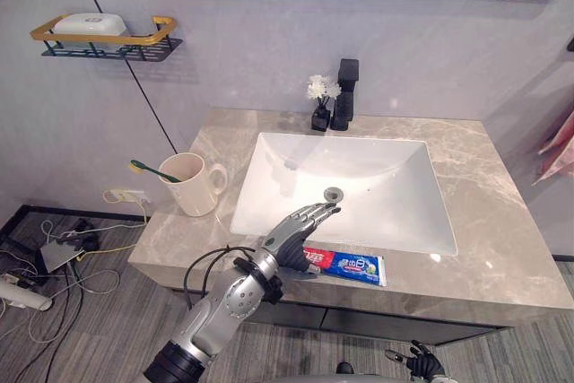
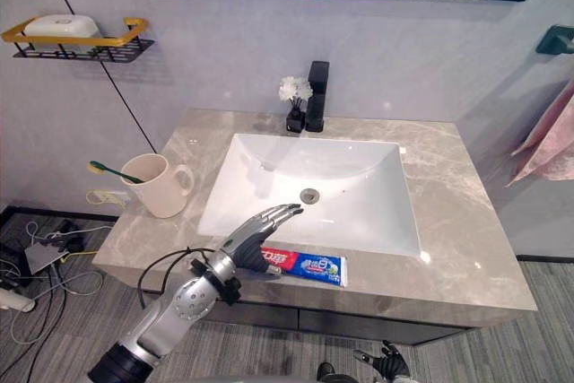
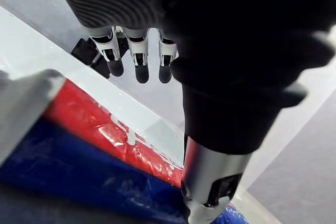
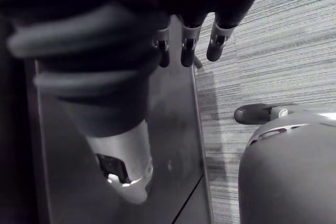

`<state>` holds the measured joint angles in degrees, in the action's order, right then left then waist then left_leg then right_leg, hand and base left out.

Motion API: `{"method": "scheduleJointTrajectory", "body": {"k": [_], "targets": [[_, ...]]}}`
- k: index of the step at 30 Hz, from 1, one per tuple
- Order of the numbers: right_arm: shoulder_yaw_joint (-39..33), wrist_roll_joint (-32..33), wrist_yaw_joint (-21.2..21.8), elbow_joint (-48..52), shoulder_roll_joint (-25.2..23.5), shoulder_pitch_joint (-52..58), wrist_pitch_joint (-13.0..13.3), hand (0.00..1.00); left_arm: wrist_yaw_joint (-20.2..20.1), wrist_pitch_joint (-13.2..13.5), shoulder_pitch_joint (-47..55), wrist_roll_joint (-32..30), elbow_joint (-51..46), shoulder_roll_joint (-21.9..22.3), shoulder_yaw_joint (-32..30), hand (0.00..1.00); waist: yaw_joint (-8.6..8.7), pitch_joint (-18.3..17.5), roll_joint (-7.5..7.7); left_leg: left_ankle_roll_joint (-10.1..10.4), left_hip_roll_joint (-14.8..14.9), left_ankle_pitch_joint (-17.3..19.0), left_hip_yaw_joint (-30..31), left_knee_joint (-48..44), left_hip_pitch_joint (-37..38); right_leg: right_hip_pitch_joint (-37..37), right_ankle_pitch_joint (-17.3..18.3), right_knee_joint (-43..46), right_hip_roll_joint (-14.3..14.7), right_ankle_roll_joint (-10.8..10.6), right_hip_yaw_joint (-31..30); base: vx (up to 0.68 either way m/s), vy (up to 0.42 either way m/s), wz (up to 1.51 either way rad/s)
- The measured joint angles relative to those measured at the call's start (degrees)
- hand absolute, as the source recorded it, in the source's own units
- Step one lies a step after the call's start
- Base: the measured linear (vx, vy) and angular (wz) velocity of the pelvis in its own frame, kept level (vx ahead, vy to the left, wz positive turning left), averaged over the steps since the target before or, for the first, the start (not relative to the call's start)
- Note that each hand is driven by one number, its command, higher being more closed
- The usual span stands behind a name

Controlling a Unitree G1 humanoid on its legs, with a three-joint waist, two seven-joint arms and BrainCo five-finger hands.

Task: Organize washtable

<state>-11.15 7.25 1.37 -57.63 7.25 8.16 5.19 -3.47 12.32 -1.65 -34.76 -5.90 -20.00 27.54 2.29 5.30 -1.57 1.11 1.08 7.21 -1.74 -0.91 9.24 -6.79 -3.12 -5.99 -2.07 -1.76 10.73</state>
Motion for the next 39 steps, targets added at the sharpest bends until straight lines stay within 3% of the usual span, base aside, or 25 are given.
{"method": "scheduleJointTrajectory", "body": {"k": [22, 23, 39], "targets": [[0.38, 1.21, 0.78, 0.67, 0.04, 0.08, -0.09, 0.0, -1.65, -0.02, 3.22, -1.97, -0.53, -1.24, -4.09, 0.0, -0.04, 0.68, -0.85, 0.0, 0.11, 0.02, -0.49, 0.02, 0.52, -0.31, 0.01, 0.01, 0.12, 0.0, -0.49, 0.0, 0.0, 0.0], [0.39, 1.2, 1.22, 0.67, 0.04, 0.06, -0.1, 0.0, -1.68, -0.02, 3.55, -1.97, -0.56, -1.24, -4.61, 1.0, -0.04, 0.68, -0.84, 0.01, 0.11, 0.02, -0.5, 0.01, 0.58, -0.38, 0.01, 0.01, 0.12, 0.0, -0.49, 0.0, 0.0, 0.0], [0.48, 1.2, 2.35, 0.68, 0.05, 0.13, -0.61, 0.0, -3.44, -0.03, 5.87, -1.84, -2.46, -1.99, -5.98, 1.0, -0.07, 0.63, -0.92, 0.03, 0.51, 0.05, -1.12, 0.07, 0.89, -0.78, 0.05, 0.0, 0.56, -0.04, -1.18, 0.0, 0.0, -0.01]]}}
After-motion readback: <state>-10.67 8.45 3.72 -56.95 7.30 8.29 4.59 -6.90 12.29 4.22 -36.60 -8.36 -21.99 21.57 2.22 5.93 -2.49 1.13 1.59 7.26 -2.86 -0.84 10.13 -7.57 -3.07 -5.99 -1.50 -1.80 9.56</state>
